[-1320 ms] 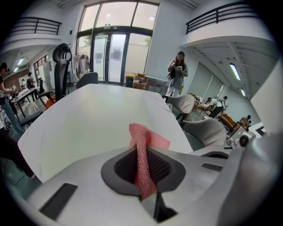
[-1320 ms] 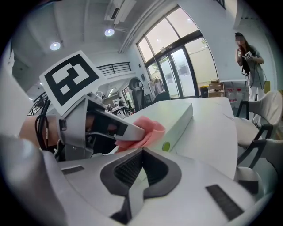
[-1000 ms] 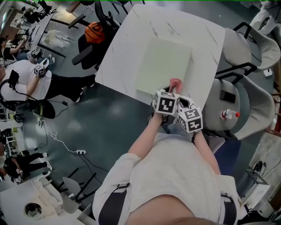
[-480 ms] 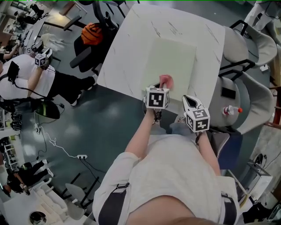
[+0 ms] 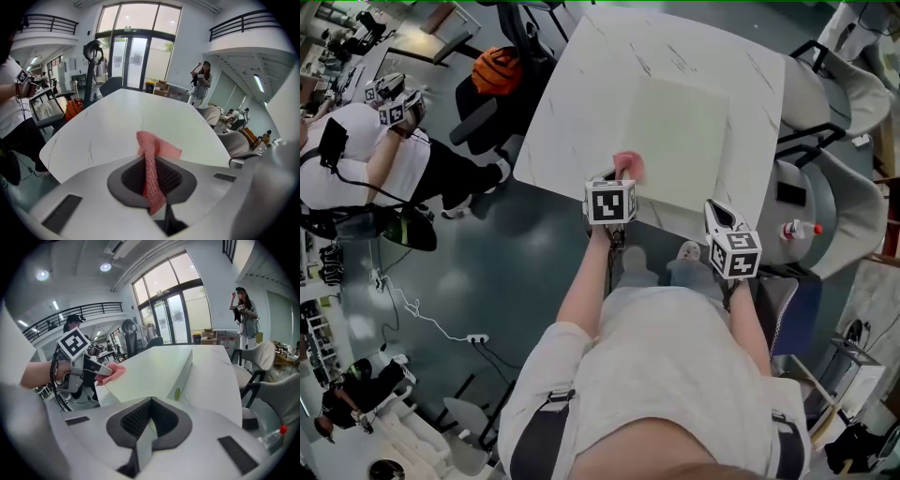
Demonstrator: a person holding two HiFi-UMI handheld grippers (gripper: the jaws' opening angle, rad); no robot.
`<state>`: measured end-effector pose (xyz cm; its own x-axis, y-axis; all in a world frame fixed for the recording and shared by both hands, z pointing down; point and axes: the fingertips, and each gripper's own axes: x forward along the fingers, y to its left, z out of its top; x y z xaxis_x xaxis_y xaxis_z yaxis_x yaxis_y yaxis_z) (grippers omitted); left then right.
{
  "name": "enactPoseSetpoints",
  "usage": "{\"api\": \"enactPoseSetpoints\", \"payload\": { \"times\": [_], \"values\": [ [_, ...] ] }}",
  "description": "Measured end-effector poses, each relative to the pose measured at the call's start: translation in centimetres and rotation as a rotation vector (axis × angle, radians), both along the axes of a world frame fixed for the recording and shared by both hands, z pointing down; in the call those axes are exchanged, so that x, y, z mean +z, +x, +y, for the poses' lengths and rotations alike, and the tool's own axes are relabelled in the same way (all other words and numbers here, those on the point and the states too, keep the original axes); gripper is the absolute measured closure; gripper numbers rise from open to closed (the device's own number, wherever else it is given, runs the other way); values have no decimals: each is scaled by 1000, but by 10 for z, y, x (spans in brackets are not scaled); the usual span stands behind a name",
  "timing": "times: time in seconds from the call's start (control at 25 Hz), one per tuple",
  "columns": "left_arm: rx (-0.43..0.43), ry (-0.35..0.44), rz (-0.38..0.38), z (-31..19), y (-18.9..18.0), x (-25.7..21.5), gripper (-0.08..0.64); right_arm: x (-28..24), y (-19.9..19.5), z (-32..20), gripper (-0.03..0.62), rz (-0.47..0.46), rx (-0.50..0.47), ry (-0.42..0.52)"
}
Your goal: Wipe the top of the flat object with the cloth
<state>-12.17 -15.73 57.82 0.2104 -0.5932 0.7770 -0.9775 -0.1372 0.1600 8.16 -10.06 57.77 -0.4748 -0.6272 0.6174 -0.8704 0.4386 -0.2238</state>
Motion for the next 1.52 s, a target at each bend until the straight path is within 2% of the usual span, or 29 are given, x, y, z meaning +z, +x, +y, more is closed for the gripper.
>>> {"api": "enactPoseSetpoints", "payload": {
  "times": [0.28, 0.56, 0.72, 0.88, 1.12, 1.4, 1.52],
  "values": [
    [17, 10, -11, 17, -3, -1, 526, 1, 4, -1, 583, -6, 38, 2],
    [23, 13, -12, 33, 11, -1, 526, 1, 5, -1, 583, -17, 35, 6],
    [36, -2, 32, 37, 34, 0, 525, 3, 5, 0, 583, -33, 28, 8],
    [89, -9, 55, 43, 71, -1, 526, 1, 2, 1, 583, -46, 9, 12],
    [185, 7, 14, 47, 118, -3, 525, -2, 10, 2, 583, -38, -2, 25],
    [213, -7, 47, 47, 150, 0, 525, -1, 17, 5, 583, -67, -40, 22],
    [242, -6, 49, 47, 168, -1, 526, -1, 28, 8, 583, -65, -15, 28]
  ]
}}
